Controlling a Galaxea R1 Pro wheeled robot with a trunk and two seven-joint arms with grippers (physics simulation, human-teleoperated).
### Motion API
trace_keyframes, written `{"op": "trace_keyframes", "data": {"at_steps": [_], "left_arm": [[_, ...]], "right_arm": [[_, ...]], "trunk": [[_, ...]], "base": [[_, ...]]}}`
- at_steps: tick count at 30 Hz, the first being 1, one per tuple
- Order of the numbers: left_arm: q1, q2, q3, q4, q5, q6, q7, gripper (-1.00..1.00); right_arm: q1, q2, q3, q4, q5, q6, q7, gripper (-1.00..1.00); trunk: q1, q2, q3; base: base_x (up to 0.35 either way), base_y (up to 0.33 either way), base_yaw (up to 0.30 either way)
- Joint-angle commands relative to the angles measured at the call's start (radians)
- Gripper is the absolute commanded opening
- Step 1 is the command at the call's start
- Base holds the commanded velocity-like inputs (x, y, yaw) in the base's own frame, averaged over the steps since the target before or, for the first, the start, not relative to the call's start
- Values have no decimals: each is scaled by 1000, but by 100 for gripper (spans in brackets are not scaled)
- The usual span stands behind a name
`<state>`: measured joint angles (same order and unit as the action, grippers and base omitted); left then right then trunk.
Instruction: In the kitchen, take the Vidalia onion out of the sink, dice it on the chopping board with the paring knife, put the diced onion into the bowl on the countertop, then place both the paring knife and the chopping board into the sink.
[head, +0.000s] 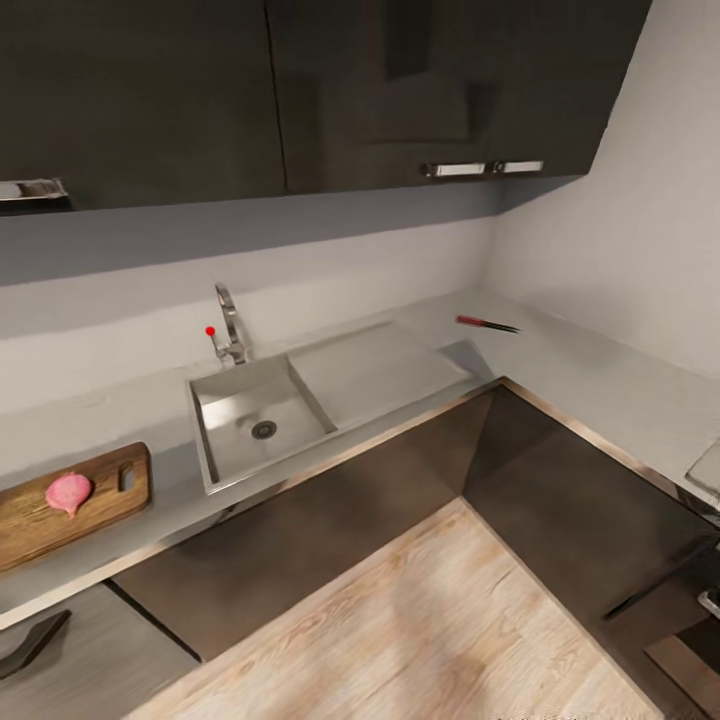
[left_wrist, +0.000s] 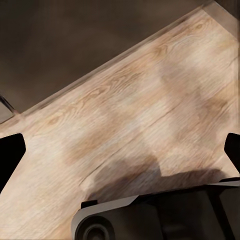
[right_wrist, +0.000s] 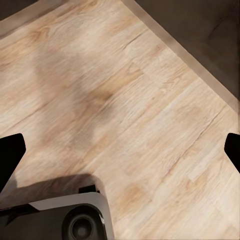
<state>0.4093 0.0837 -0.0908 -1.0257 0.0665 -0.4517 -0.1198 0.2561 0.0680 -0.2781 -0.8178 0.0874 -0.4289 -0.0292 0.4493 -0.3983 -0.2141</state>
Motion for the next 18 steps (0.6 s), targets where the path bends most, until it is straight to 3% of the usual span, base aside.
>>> {"op": "trace_keyframes", "data": {"at_steps": [1, 18], "left_arm": [[0, 1, -1, -1, 7, -1, -4, 100], [0, 1, -1, 7, 7, -1, -4, 100]], "right_arm": [[0, 1, -3, -1, 9, -1, -3, 100], [0, 1, -3, -1, 9, -1, -3, 100]], "trunk": [[1, -2, 0], [1, -2, 21]], "base": [[0, 0, -197], [0, 0, -197]]}}
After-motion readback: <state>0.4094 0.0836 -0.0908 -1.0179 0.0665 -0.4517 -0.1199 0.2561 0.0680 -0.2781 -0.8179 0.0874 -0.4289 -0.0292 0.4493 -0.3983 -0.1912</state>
